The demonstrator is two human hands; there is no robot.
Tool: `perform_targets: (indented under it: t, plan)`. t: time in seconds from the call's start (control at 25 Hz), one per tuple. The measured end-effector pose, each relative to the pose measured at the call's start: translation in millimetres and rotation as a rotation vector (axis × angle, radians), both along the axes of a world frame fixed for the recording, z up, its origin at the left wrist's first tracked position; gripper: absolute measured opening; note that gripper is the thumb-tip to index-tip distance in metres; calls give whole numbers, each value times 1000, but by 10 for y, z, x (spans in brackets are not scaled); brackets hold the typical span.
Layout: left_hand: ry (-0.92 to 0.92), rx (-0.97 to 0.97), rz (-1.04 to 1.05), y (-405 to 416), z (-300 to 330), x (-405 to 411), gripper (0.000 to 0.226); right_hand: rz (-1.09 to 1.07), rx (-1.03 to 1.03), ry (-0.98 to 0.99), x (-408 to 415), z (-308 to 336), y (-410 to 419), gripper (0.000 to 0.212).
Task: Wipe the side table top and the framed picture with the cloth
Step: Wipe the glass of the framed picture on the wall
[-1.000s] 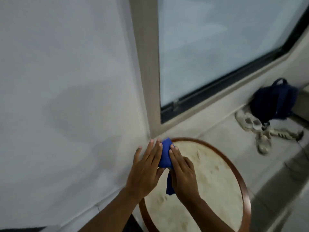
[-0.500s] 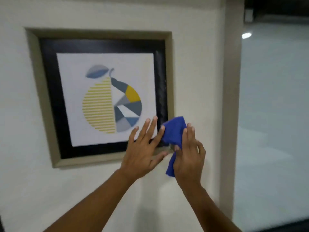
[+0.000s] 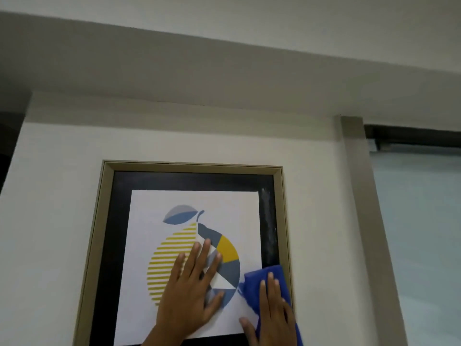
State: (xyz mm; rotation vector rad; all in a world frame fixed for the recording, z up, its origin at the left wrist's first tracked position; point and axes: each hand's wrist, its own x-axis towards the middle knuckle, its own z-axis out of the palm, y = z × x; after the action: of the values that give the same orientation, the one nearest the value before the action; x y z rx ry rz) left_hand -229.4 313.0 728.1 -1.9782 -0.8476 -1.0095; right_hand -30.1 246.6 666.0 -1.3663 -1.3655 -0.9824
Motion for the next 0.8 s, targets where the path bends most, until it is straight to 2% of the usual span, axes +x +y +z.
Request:
perform_targets:
  t: [0.16,0.36,0.44,0.52,0.64,0.72,0.8]
  plan:
    - [-5,66,-4,26,-6,0,83,45,28,77,-63,427,4,90]
    - [5,84,-3,18,14,-10,79,63,99,63,-39,1861,36,94]
    - [12,74,7,11,13,-2,79,61,126,62,-27,2070,81,92]
    - [-2,79,4,23,12,8,79,70,146,81,-51,1807,142,89]
    - [-18,93,-13,40,-2,13,80,69,109,181,-125,707,190,89]
    - [-11,96,-8,13,14,16,80,33,40,156,-127,53,117,91]
    - [-17,74,-21,-12,23,15,79,41,-31,132,-77,-120,59,92]
